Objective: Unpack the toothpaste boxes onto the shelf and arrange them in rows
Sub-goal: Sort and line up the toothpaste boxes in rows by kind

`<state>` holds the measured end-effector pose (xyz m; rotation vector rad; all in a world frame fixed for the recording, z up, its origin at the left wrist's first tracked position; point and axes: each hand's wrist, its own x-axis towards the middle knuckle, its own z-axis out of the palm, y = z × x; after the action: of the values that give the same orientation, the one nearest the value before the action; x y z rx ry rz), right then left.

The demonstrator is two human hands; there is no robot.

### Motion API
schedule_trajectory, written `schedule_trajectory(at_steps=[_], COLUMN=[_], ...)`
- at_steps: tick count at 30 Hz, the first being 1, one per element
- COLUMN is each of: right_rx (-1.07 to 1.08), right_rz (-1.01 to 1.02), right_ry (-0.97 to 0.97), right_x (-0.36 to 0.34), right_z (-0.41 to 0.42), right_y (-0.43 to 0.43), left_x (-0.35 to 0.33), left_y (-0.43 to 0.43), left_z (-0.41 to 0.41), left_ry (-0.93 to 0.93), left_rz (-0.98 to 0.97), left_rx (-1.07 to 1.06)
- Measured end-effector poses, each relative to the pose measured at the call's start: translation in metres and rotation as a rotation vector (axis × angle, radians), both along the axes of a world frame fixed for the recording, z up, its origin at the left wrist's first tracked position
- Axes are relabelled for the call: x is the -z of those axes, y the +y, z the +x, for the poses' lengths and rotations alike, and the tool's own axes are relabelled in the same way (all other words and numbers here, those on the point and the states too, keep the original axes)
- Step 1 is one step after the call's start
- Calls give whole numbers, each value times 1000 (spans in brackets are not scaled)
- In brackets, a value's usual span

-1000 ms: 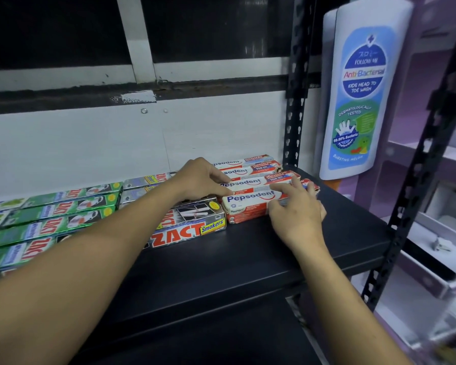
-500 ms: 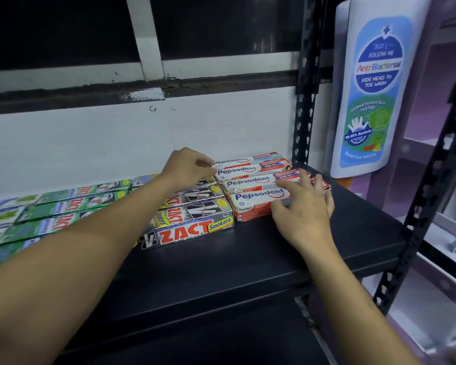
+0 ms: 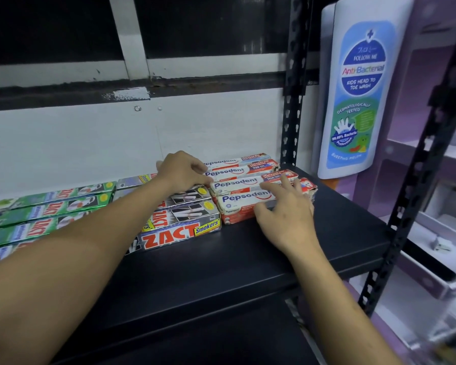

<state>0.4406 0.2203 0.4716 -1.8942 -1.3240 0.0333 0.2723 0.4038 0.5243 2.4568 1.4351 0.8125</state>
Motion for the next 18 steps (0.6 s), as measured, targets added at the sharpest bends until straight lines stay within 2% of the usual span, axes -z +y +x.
schedule_trajectory(at_steps=[13, 18], right_rx=[-19, -12], right_rz=[-6, -8], right_ry=[-19, -18], right_x=[1, 1], right_z=[0, 1], right_y=[1, 2], left_x=[4, 2], left_y=[-5, 1], left_z=[0, -8], left_ry=[-34, -107], left_rz=[12, -78], left_rx=[-9, 66])
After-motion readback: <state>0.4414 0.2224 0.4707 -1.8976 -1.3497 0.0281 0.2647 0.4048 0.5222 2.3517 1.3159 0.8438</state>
